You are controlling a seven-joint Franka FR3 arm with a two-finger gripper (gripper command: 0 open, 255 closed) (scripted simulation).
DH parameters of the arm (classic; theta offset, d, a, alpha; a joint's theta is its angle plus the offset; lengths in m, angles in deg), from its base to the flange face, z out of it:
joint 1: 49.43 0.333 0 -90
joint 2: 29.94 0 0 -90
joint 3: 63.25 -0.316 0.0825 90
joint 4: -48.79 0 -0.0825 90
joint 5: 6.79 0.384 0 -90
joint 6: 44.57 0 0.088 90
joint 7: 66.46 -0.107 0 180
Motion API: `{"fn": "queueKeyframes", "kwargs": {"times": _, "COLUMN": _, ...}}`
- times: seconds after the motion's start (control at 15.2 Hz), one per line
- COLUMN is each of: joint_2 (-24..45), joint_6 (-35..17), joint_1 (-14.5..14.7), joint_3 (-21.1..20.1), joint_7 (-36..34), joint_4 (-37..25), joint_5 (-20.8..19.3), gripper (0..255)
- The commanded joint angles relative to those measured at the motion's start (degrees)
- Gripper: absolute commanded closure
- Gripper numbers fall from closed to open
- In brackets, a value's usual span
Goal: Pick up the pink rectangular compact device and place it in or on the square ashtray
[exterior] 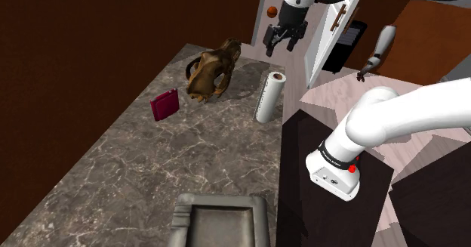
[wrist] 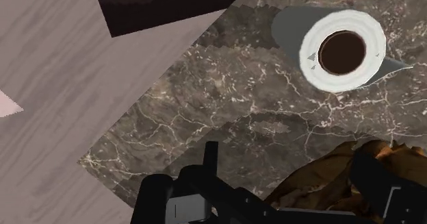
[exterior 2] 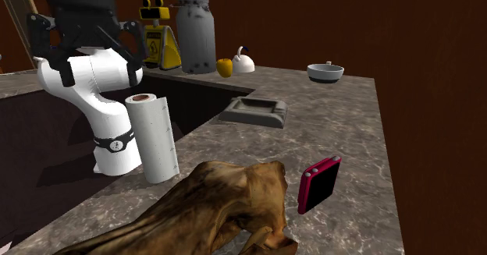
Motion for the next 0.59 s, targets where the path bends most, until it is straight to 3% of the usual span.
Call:
{"fn": "queueKeyframes", "kwargs": {"times": 0.0, "joint_2": 2.3, "joint_6": -1.5, "joint_1": 0.1, "joint_3": -3.3, "joint_7": -6.1, "joint_4": -0.4, "joint_5": 2.0, "gripper": 0}}
{"fn": "queueKeyframes", "kwargs": {"times": 0.53, "joint_2": 14.6, "joint_6": -8.1, "joint_1": -1.2, "joint_3": -14.4, "joint_7": -27.8, "joint_4": -5.0, "joint_5": 6.3, "gripper": 0}}
